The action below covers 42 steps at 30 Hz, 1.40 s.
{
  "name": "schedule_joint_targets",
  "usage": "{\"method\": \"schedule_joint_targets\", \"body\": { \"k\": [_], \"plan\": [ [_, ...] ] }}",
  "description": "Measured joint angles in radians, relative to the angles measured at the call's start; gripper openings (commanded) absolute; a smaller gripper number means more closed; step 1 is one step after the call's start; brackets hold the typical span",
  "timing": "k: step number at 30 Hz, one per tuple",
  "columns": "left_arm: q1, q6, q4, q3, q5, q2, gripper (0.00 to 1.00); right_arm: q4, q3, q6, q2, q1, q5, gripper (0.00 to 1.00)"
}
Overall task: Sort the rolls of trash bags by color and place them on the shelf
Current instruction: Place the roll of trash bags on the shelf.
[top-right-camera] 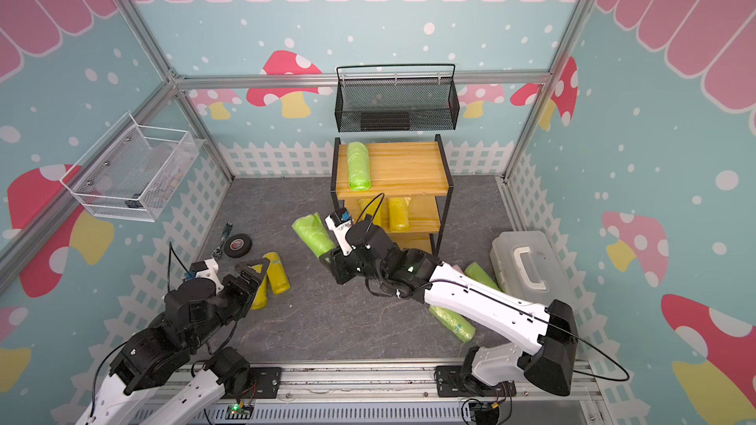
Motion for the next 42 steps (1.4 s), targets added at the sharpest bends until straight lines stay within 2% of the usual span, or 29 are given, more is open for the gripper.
{"method": "schedule_joint_targets", "body": {
  "k": [5,11,15,27,42],
  "plan": [
    [0.0,0.076,-0.063,0.011,-0.014,0.069,0.99,-0.031,0.161,0.004,-0.002,-0.138,-0.054,0.0],
    [0.0,0.137,-0.091,0.032,-0.011,0.147,0.99,-0.051,0.362,-0.004,0.012,-0.247,-0.079,0.0],
    [0.0,0.169,-0.094,0.034,-0.007,0.157,0.98,-0.051,0.432,-0.008,0.02,-0.322,-0.095,0.0],
    [0.003,0.231,-0.095,0.034,0.0,0.195,0.95,-0.142,0.457,0.001,0.089,-0.498,-0.103,0.0],
    [0.036,0.256,-0.096,0.026,0.012,0.218,0.91,-0.171,0.431,0.017,0.123,-0.513,-0.127,0.06]
  ]
}}
